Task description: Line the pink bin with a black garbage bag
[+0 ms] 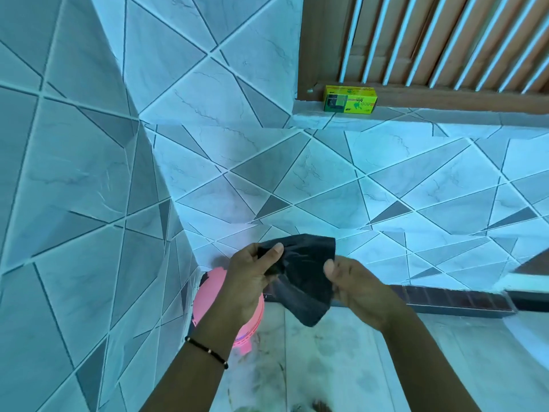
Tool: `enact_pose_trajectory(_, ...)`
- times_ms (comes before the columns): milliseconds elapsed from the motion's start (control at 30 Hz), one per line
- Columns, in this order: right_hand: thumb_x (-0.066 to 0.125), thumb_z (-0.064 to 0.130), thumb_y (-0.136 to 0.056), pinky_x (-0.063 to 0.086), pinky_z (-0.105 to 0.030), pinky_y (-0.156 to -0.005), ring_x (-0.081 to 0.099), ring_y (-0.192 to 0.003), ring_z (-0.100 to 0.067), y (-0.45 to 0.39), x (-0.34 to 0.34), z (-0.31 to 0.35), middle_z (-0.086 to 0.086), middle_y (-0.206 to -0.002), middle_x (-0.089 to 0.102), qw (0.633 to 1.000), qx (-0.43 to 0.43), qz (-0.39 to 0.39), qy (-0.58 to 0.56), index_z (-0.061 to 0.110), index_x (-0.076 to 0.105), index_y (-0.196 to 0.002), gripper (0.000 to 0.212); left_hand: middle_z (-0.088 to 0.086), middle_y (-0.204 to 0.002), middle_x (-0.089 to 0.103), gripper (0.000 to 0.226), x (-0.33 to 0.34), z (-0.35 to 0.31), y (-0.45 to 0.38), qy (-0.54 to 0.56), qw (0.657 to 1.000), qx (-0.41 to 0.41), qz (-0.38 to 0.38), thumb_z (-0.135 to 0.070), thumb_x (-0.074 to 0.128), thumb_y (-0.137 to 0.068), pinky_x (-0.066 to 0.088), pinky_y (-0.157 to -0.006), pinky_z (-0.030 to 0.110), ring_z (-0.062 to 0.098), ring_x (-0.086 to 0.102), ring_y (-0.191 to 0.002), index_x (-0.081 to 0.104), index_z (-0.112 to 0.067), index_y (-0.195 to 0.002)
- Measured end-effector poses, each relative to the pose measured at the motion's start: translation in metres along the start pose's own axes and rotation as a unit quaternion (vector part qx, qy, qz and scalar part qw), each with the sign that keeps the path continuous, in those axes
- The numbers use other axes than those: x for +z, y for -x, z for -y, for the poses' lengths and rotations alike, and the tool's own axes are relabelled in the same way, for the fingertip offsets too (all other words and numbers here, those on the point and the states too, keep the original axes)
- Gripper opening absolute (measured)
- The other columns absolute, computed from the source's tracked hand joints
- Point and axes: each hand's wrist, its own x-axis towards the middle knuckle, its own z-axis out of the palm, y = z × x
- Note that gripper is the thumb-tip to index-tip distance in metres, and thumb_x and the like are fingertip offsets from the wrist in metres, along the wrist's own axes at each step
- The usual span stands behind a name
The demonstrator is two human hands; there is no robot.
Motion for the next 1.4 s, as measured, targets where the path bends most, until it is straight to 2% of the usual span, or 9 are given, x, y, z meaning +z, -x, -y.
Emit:
enact_pose_trajectory(100, 0.065, 0.006, -0.084, 0.055, -0.026, -0.074, 0.068, -0.086, -0.02, 0.003, 0.009, -0.007, -0.004, -0.092, 0.075, 0.998, -0.002, -0.054, 0.04, 0.007, 0.069, -0.097, 0.013, 0.004, -0.084, 0.073, 0.009, 0.0, -0.003, 0.004, 0.011, 1.0, -0.015, 0.004, -0.014, 0.058, -0.088, 0.058, -0.066, 0.026, 0.013, 0.071, -0.073, 0.062, -0.007, -0.091)
enact_pose_trajectory(167, 0.063, 0.005, -0.084, 0.055, -0.033, -0.078, 0.068, -0.088, -0.027, 0.001, 0.01, -0.003, -0.013, -0.097, 0.074, 0.996, -0.004, -0.087, 0.017, 0.0, 0.069, -0.099, 0.017, 0.003, -0.096, 0.072, 0.023, 0.0, 0.0, 0.009, -0.047, 0.999, -0.019, 0.019, -0.024, 0.06, -0.085, 0.057, -0.078, 0.026, 0.015, 0.07, -0.086, 0.062, -0.009, -0.102)
enact_pose_trajectory(300, 0.059, 0.007, -0.086, 0.056, -0.03, -0.067, 0.07, -0.071, -0.026, -0.002, 0.006, 0.016, -0.018, -0.083, 0.074, 0.99, -0.021, -0.11, -0.087, 0.002, 0.07, -0.088, 0.012, -0.004, -0.105, 0.072, 0.046, 0.003, 0.013, 0.023, -0.133, 0.988, -0.044, 0.071, -0.038, 0.063, -0.078, 0.054, -0.075, 0.021, 0.003, 0.069, -0.09, 0.058, -0.015, -0.117)
enact_pose_trajectory(467, 0.061, 0.015, -0.083, 0.059, -0.033, -0.067, 0.068, -0.075, -0.028, 0.0, -0.011, 0.026, -0.019, -0.089, 0.07, 0.973, -0.043, -0.162, -0.159, -0.002, 0.064, -0.096, 0.021, -0.001, -0.113, 0.071, 0.04, 0.022, 0.031, 0.033, -0.142, 0.979, -0.074, 0.128, -0.036, 0.071, -0.077, 0.05, -0.096, 0.03, 0.017, 0.065, -0.108, 0.066, -0.019, -0.112)
enact_pose_trajectory(633, 0.076, 0.054, -0.065, 0.044, -0.047, -0.091, 0.053, -0.096, -0.035, 0.015, -0.032, 0.018, -0.029, -0.107, 0.059, 0.99, -0.008, -0.122, -0.076, -0.003, 0.062, -0.111, 0.074, 0.011, -0.103, 0.074, 0.023, 0.038, 0.034, 0.021, -0.056, 0.997, -0.06, 0.012, -0.018, 0.069, -0.08, 0.052, -0.092, 0.04, 0.03, 0.068, -0.1, 0.07, -0.008, -0.101)
enact_pose_trajectory(867, 0.076, 0.038, -0.067, 0.053, -0.041, -0.088, 0.069, -0.098, -0.026, 0.027, -0.042, 0.006, -0.013, -0.105, 0.073, 0.997, 0.056, -0.005, 0.05, 0.007, 0.07, -0.101, 0.046, 0.014, -0.097, 0.072, 0.022, 0.05, 0.034, 0.013, -0.034, 0.996, -0.053, -0.058, -0.014, 0.064, -0.086, 0.056, -0.075, 0.031, 0.025, 0.069, -0.082, 0.065, 0.0, -0.102)
enact_pose_trajectory(1000, 0.069, 0.011, -0.08, 0.056, -0.032, -0.07, 0.066, -0.071, -0.02, 0.026, -0.044, 0.003, -0.009, -0.079, 0.072, 0.995, 0.047, -0.049, 0.079, 0.004, 0.07, -0.084, 0.008, 0.018, -0.104, 0.071, 0.026, 0.049, 0.034, 0.013, 0.011, 0.997, -0.067, -0.046, -0.016, 0.06, -0.088, 0.057, -0.073, 0.03, 0.028, 0.069, -0.089, 0.064, 0.001, -0.108)
enact_pose_trajectory(1233, 0.063, 0.01, -0.085, 0.055, -0.032, -0.061, 0.068, -0.074, -0.026, 0.018, -0.045, 0.002, -0.012, -0.082, 0.075, 0.988, -0.003, -0.152, -0.021, 0.007, 0.075, -0.082, 0.013, 0.01, -0.084, 0.075, 0.015, 0.048, 0.042, 0.028, -0.031, 0.991, -0.127, 0.033, -0.013, 0.056, -0.09, 0.06, -0.073, 0.031, 0.02, 0.072, -0.075, 0.067, -0.004, -0.09)
enact_pose_trajectory(1400, 0.064, 0.014, -0.085, 0.051, -0.026, -0.049, 0.063, -0.056, -0.019, 0.019, -0.045, 0.002, -0.007, -0.061, 0.067, 0.985, 0.01, -0.167, -0.041, 0.002, 0.068, -0.078, 0.015, 0.005, -0.07, 0.075, 0.012, 0.051, 0.043, 0.029, -0.058, 0.994, -0.089, -0.004, -0.012, 0.057, -0.089, 0.058, -0.06, 0.021, 0.013, 0.072, -0.064, 0.066, -0.006, -0.085)
